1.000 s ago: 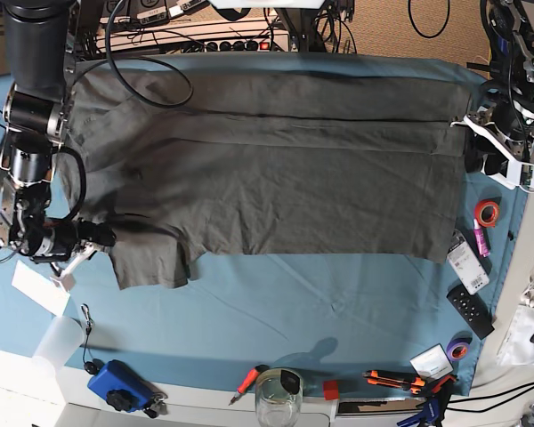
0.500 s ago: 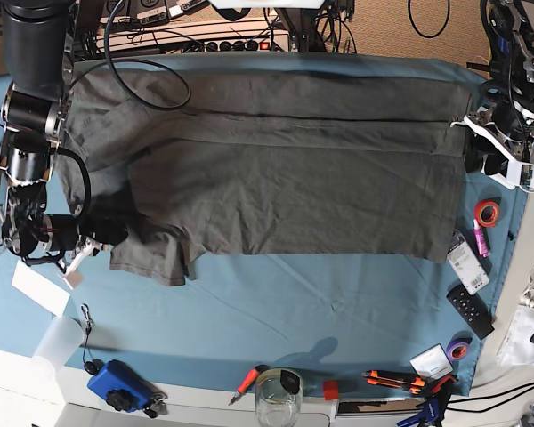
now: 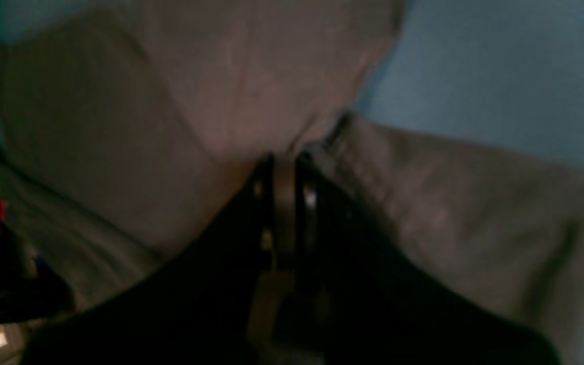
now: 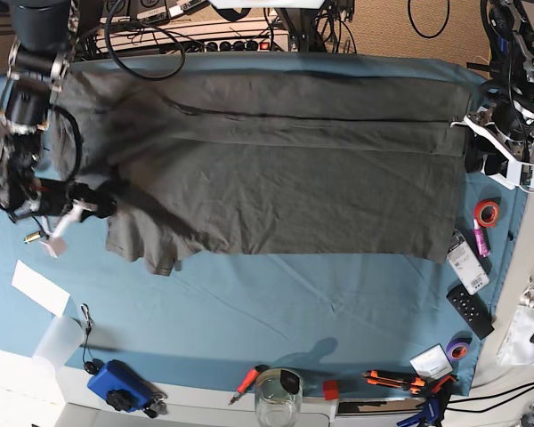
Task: Fold the T-shirt properly
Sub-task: 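Grasp the hem corner with the right gripper and drag it toward the collar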
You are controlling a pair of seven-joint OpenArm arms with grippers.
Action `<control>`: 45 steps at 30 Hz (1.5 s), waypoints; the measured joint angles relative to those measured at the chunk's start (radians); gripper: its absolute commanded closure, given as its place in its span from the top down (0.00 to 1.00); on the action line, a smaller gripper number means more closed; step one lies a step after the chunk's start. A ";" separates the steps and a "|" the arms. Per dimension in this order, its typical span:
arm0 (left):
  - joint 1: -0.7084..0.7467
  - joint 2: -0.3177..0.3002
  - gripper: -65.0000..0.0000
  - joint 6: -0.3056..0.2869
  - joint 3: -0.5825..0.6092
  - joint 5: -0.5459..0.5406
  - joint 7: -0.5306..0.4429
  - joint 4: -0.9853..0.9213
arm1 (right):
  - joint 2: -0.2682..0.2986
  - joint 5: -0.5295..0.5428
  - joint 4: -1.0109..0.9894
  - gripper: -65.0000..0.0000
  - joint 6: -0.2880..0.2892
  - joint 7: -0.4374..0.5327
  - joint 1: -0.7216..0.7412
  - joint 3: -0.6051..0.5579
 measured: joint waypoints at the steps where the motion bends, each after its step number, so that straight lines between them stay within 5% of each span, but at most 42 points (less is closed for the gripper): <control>1: 0.000 0.000 0.33 0.000 0.000 0.000 0.000 0.000 | 0.003 0.003 0.040 0.00 0.011 0.000 -0.023 0.029; 11: -0.002 0.000 0.33 0.000 0.000 0.000 0.000 0.000 | 0.000 0.007 0.150 0.00 0.021 -0.003 -0.149 0.081; 16: -0.002 0.000 0.33 0.000 0.000 0.000 0.000 0.000 | 0.000 0.013 0.150 0.31 0.053 0.000 -0.140 0.081; 25: -0.002 0.000 0.33 0.000 0.000 0.000 0.000 0.000 | -0.001 0.053 0.150 0.33 0.080 -0.005 -0.051 0.137; 34: -0.002 0.000 0.33 0.000 0.000 0.000 0.000 0.000 | -0.005 -0.223 0.150 0.33 0.051 0.092 0.046 0.205; 45: -0.002 0.000 0.33 0.000 0.000 0.000 0.000 0.000 | -0.108 -0.423 -0.025 0.34 0.027 0.307 0.044 0.202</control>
